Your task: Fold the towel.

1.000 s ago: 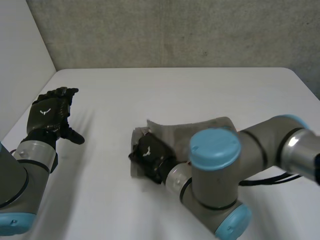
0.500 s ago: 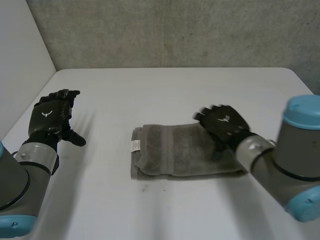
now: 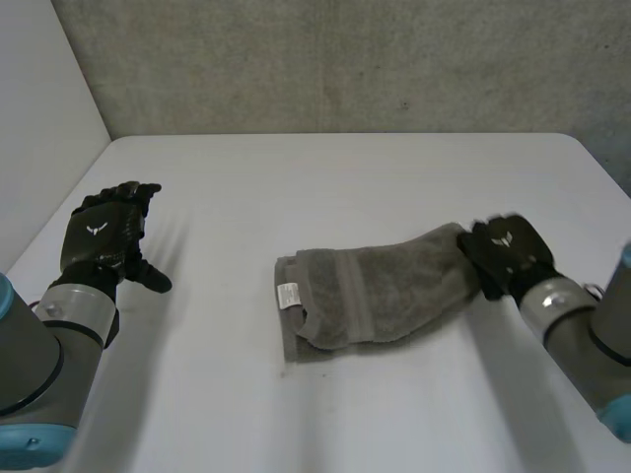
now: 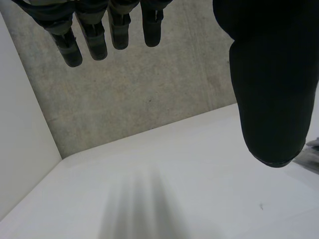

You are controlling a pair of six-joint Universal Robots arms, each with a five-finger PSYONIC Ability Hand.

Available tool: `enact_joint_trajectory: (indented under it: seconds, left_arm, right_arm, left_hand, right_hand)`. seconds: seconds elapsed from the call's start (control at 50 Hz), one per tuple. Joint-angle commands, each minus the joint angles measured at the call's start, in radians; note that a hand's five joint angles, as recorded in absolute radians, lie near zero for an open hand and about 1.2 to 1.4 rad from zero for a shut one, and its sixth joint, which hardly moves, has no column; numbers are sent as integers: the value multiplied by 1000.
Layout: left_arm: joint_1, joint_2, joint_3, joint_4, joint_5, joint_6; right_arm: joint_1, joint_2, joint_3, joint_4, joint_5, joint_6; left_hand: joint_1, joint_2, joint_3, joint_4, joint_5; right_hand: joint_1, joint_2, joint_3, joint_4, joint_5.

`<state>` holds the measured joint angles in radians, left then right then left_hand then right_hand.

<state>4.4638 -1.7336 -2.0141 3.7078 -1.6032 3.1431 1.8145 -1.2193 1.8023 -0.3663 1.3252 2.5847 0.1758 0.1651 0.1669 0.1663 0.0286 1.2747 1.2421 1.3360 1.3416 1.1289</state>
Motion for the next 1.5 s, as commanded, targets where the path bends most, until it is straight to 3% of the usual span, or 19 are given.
enact_joint_trajectory:
  seconds: [0.02,0.1,0.2,0.28,0.3,0.32,0.34,0.36,0.38,0.42,0.54,0.62,0.68,0.84,1.0,1.18,1.5]
  left_arm:
    - [0,2,0,-2,-1,2]
    - [0,9,0,-3,0,2]
    - [-1,23,8,-14,3,0]
    - [-15,46,34,-29,0,-3]
    - [-15,46,34,-29,0,-3]
    - [-35,51,47,-43,0,-3]
    - [-58,52,69,-61,0,0]
    - [-58,52,69,-61,0,0]
    - [-82,52,93,-86,-1,0]
    - [-104,51,117,-108,-1,-3]
    - [-190,16,219,-153,-7,-3]
    - [-286,-69,348,-219,-15,-6]
    - [-308,-98,396,-256,-21,-12]
    - [-422,-329,610,-451,-147,-78]
    - [-434,-434,626,-468,-227,-78]
    - [-432,-455,561,-463,-233,-75]
    - [-439,-469,537,-424,-224,-77]
  right_arm:
    - [274,41,-168,33,0,-8]
    - [449,142,-296,98,-3,-47]
    - [557,265,-385,180,-1,-109]
    - [575,314,-420,244,16,-140]
    - [575,316,-431,269,40,-140]
    - [574,304,-432,285,75,-129]
    - [574,304,-432,285,75,-129]
    - [571,279,-425,287,118,-112]
    - [571,279,-425,287,118,-112]
    - [563,197,-399,256,204,-42]
    - [488,90,-308,208,226,118]
    - [390,-3,-244,211,206,254]
    - [342,-31,-230,218,177,323]
    - [266,22,-251,280,79,393]
    - [266,177,-349,340,66,400]
    - [266,314,-431,359,69,393]
    - [261,285,-426,359,63,371]
  left_hand:
    - [-1,9,8,8,-29]
    - [-1,9,8,8,-29]
    - [-1,9,8,8,-29]
    - [-1,9,8,8,-29]
    - [-1,9,8,8,-29]
    - [-1,9,8,8,-29]
    - [-1,9,8,8,-29]
    - [-1,9,8,8,-29]
    - [-1,9,8,8,-29]
    - [-1,9,8,8,-29]
    - [2,13,11,12,-25]
    - [8,19,17,18,-19]
    - [11,22,20,21,-16]
    - [20,31,29,30,-7]
    - [17,28,26,27,-10]
    - [11,22,20,21,-16]
    - [5,16,14,15,-22]
  right_hand:
    - [122,154,60,55,93]
    - [122,154,60,55,93]
    - [122,154,60,55,93]
    - [122,154,60,55,93]
    - [-278,-246,-340,-345,-307]
    - [-902,-869,-963,-968,-930]
    - [-908,-875,-969,-975,-937]
    - [-1100,-1068,-1161,-1167,-1129]
    - [-1100,-1068,-1161,-1167,-1129]
    - [-1100,-1068,-1161,-1167,-1129]
    - [-1100,-1068,-1161,-1167,-1129]
    - [-1100,-1068,-1161,-1167,-1129]
    - [-1100,-1068,-1161,-1167,-1129]
    - [-1100,-1068,-1161,-1167,-1129]
    - [-1100,-1068,-1161,-1167,-1129]
    - [-1100,-1068,-1161,-1167,-1129]
    - [-1100,-1068,-1161,-1167,-1129]
